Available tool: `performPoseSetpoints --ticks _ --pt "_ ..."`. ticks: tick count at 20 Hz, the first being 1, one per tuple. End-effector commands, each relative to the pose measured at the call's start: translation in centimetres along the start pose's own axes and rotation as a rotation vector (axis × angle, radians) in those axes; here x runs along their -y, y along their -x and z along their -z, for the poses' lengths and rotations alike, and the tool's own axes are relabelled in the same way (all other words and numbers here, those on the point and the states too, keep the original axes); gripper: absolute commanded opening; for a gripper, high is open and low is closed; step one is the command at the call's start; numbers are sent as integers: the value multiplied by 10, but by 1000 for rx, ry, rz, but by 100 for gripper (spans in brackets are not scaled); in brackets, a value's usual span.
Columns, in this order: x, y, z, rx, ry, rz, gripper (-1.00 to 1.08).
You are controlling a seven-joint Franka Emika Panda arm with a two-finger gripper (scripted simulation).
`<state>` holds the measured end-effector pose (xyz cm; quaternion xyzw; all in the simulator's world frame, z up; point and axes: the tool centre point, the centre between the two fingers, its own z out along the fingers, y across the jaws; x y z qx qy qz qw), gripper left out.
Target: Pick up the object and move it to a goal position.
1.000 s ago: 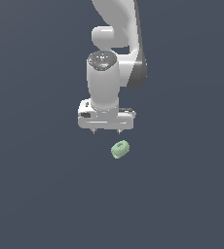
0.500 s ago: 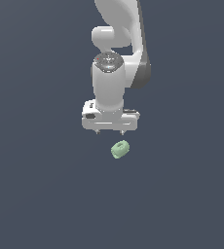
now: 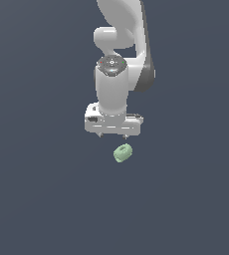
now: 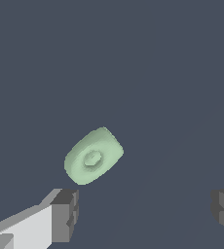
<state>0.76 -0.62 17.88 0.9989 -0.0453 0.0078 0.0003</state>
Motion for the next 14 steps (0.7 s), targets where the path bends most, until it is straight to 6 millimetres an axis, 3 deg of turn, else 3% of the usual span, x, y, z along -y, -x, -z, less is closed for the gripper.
performPoseSetpoints --ticks 1,14 --pt "2 0 -2 1 -1 -29 100" --pt "17 -1 -25 9 -4 -306 100"
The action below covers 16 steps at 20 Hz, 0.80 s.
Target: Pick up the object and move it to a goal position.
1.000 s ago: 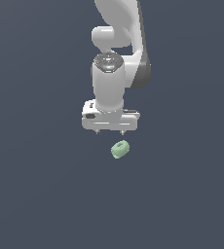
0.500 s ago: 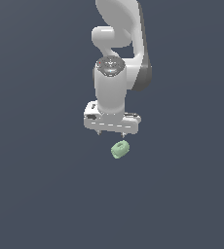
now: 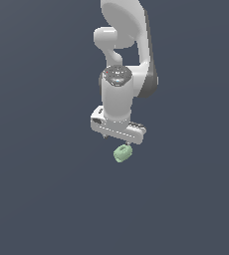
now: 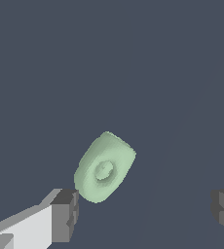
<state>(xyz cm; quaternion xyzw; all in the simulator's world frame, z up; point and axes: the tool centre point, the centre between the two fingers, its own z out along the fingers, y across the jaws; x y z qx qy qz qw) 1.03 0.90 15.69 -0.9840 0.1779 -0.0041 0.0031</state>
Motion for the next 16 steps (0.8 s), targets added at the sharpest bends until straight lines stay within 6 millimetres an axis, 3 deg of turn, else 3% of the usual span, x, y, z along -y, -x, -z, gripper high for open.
performPoseSetpoints --ticks 1,16 --pt "3 1 -5 1 0 -65 100" --pt "22 6 -35 6 5 -438 100"
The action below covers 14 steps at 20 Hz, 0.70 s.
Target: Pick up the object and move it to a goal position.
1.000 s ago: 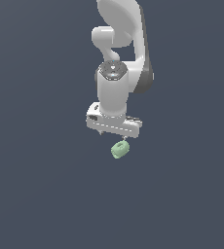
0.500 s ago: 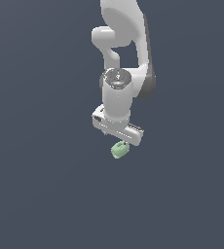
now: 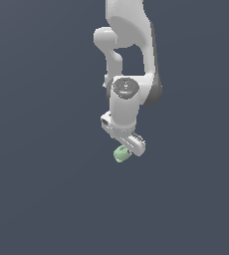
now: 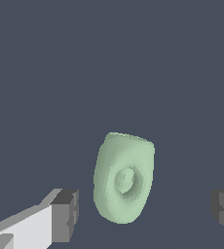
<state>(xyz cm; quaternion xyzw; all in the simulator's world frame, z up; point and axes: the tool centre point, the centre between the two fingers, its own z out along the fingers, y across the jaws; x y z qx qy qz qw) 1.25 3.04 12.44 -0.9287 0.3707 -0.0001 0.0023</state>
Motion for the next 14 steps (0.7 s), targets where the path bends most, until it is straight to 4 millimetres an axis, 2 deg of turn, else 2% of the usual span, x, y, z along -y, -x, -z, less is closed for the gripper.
performPoseSetpoints --ticks 1,14 --pt "2 2 -4 0 1 -56 100" --pt "7 6 -16 -2 4 -200 100"
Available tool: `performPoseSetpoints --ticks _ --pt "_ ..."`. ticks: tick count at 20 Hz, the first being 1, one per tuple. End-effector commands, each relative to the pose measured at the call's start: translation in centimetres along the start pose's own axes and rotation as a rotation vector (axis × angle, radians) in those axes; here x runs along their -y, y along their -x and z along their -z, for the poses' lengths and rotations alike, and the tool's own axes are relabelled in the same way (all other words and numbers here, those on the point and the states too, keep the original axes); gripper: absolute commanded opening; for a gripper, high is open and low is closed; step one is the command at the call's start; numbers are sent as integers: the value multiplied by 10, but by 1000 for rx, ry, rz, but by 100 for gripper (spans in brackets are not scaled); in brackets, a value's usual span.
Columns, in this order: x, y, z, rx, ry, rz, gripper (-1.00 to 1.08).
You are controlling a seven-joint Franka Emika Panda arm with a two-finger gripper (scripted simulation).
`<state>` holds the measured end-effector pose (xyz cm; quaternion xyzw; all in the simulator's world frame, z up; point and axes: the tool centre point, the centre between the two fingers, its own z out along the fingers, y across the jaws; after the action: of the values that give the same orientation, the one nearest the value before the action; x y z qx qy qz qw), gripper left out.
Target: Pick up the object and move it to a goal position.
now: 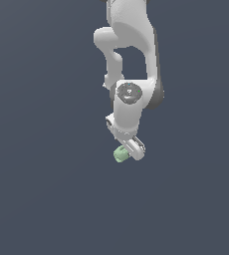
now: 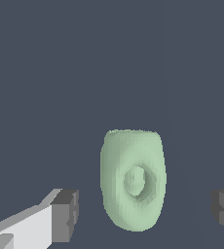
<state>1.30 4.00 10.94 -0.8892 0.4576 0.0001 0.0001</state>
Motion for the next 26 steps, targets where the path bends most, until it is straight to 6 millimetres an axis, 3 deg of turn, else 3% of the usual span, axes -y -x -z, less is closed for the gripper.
performPoseSetpoints --ticks 1,6,15,20,21,26 --pt "0 0 -1 0 0 -11 100" --pt "0 0 -4 0 0 -7 100" --pt "-1 1 -44 0 0 -11 100" --pt "0 0 -51 0 0 -11 100" --pt "0 0 -51 0 0 -11 -100" --pt "0 0 -51 0 0 -11 -100"
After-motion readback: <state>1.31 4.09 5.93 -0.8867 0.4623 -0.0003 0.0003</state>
